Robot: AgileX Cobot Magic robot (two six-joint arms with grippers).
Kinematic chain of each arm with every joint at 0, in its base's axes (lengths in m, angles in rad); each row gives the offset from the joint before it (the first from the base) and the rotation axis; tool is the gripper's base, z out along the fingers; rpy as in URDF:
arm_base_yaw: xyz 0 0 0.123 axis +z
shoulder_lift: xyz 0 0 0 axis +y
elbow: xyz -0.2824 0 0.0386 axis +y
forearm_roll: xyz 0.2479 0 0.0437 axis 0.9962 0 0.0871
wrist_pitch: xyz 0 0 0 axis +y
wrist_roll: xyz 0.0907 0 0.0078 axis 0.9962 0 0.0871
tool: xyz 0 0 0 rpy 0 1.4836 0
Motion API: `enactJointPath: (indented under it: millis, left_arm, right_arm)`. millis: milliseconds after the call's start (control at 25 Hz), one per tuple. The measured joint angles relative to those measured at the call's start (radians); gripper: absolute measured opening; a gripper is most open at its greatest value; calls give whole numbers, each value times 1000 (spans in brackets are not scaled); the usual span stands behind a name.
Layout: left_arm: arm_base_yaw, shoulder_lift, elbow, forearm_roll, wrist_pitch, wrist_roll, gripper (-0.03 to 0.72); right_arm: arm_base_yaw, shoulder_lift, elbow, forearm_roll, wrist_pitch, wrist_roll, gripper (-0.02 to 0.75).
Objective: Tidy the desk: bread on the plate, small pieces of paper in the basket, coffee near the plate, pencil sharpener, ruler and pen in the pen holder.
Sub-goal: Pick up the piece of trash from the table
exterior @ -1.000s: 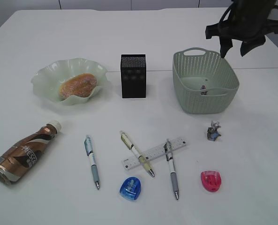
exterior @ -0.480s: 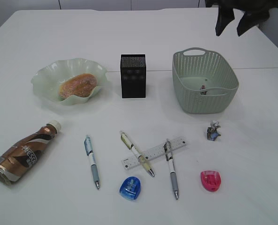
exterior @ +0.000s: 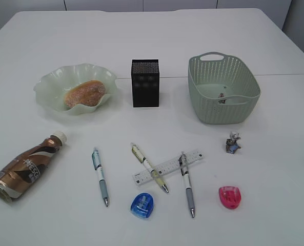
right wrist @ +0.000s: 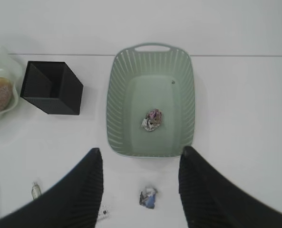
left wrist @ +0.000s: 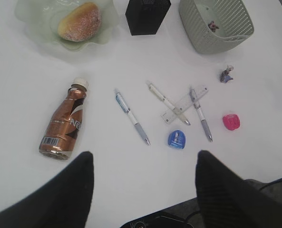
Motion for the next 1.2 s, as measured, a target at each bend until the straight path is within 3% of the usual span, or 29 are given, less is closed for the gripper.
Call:
enactJointPath:
  millis: [200,440,680,840,1200]
  left_arm:
    - [0,0,0,-1,0,0,486]
    - [0,0,0,-3,0,0,486]
    - [0,0,0,-3,0,0,486]
    - [0,0,0,-3,0,0,486]
    - [0,0,0,1,0,0,486]
  right_arm:
    - [0,-192,233,-13,-201,0,401]
    - [0,-497,757,-97,-698,-2,373]
    - [0,-673,1227,-105,-1140,-2,371]
    - [0,-679,1383,-109,-1328,-2,370]
    - [0,-513,1415,-109,-1374,-2,370]
